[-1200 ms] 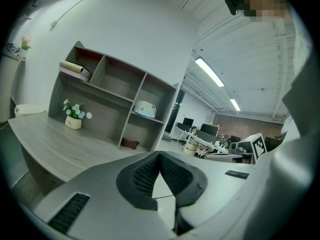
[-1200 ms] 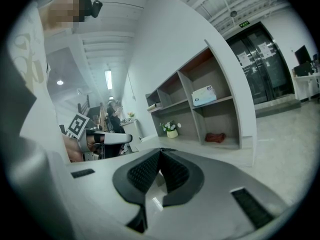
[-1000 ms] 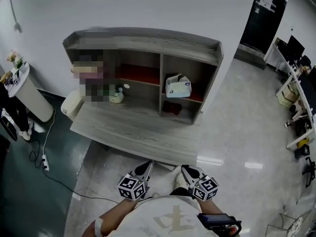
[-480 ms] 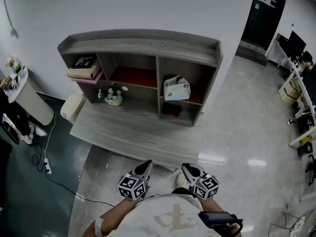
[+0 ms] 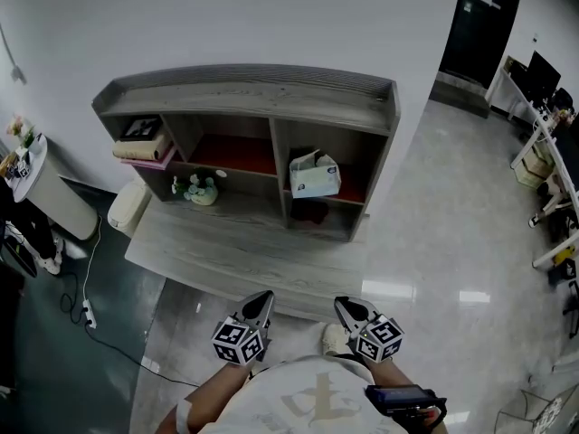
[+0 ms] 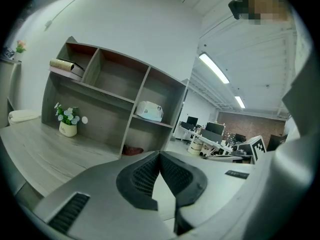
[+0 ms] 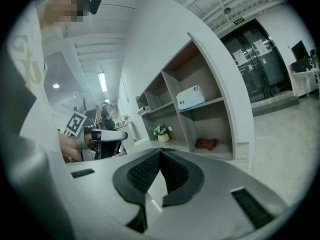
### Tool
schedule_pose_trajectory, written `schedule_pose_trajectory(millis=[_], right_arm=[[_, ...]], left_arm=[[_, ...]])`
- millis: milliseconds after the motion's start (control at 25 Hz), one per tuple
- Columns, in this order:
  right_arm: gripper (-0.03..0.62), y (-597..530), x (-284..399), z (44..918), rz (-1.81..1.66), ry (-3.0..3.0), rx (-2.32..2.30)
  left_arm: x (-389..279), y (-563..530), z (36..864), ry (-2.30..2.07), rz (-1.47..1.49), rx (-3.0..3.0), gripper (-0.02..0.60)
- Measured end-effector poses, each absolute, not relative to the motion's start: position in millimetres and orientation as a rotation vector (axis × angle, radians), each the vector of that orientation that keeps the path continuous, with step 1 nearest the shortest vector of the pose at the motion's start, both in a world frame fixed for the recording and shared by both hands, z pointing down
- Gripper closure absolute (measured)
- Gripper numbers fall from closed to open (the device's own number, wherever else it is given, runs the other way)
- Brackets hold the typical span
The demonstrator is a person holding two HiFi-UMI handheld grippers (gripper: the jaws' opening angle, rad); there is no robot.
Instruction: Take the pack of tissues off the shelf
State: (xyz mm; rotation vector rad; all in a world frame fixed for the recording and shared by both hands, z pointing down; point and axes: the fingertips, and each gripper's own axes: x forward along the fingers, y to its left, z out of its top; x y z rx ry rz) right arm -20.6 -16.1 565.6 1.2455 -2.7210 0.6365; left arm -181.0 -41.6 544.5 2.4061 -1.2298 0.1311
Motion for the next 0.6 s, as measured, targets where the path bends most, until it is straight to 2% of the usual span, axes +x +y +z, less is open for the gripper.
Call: schedule_pose_trajectory(millis=[600], right_arm=[[0.589, -74.8, 4.2, 571.4, 0.663, -2.734, 1.204]], left_arm=[[-161.7, -88.8, 546.7, -1.282, 0.148, 2.37, 0.568]])
